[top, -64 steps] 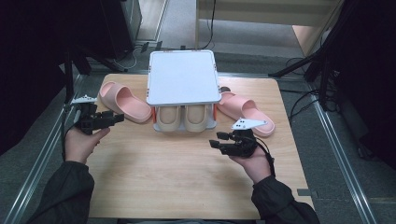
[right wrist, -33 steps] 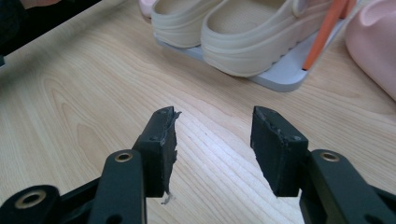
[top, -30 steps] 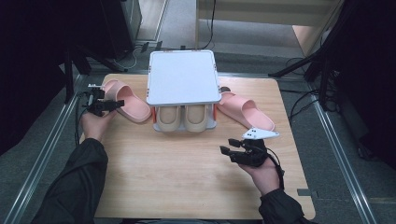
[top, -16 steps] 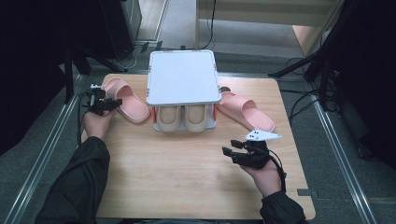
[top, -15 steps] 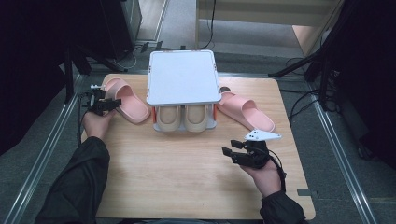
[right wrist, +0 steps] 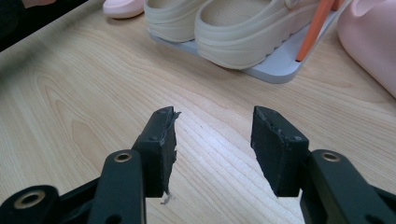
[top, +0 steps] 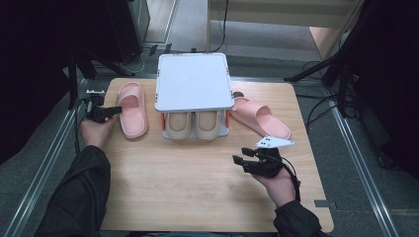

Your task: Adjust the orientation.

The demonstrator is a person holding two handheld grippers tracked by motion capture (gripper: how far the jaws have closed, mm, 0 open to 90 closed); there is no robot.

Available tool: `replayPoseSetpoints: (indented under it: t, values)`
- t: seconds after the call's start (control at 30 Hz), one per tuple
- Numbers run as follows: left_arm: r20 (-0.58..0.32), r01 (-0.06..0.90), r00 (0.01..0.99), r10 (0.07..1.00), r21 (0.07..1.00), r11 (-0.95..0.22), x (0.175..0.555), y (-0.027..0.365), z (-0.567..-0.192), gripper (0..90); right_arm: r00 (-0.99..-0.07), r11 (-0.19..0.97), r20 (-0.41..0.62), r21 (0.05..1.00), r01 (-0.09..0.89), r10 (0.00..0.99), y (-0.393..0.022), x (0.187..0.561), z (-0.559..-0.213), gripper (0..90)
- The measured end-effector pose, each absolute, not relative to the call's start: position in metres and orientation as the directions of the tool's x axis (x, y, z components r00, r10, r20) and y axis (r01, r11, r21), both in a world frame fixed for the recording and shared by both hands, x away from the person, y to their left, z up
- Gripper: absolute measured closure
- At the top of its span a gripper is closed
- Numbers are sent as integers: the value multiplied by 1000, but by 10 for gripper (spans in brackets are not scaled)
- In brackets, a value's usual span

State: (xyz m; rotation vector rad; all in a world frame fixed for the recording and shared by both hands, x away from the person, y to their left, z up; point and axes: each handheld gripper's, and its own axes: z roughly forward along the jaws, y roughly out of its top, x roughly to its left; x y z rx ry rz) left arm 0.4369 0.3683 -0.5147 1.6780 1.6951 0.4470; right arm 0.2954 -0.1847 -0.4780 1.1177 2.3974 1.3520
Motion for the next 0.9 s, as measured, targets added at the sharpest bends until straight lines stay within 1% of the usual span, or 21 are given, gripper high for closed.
replayPoseSetpoints:
  t: [0.13,0.27,0.43,0.53,0.57,0.63,0.8,0.83,0.87,0.9]
  values:
    - [-195,731,107,975,680,56,428,370,-513,838,-718,318,199,796,516,667,-180,299,-477,510]
    - [-231,735,105,967,673,81,421,375,-514,845,-729,327,199,795,511,654,-175,304,-478,511]
    - [-237,731,113,965,677,81,419,374,-514,829,-744,342,197,793,504,639,-168,308,-479,511]
    - [-243,731,120,963,677,80,421,369,-515,780,-745,346,196,791,504,637,-168,308,-479,511]
    - [-228,732,123,966,678,66,422,368,-514,777,-744,345,196,792,504,638,-168,308,-479,511]
    - [-245,731,122,962,678,81,422,367,-513,760,-743,341,197,794,504,640,-169,308,-479,511]
    - [-278,712,125,952,694,109,426,365,-512,621,-738,339,199,791,510,645,-171,307,-479,511]
    - [-278,712,125,952,694,109,426,365,-512,600,-736,338,200,790,511,647,-171,307,-479,511]
    - [-280,706,127,952,699,112,427,364,-511,600,-736,338,200,790,511,647,-171,307,-479,511]
    - [-250,707,127,960,702,90,430,361,-511,578,-736,341,196,790,510,648,-172,306,-480,511]
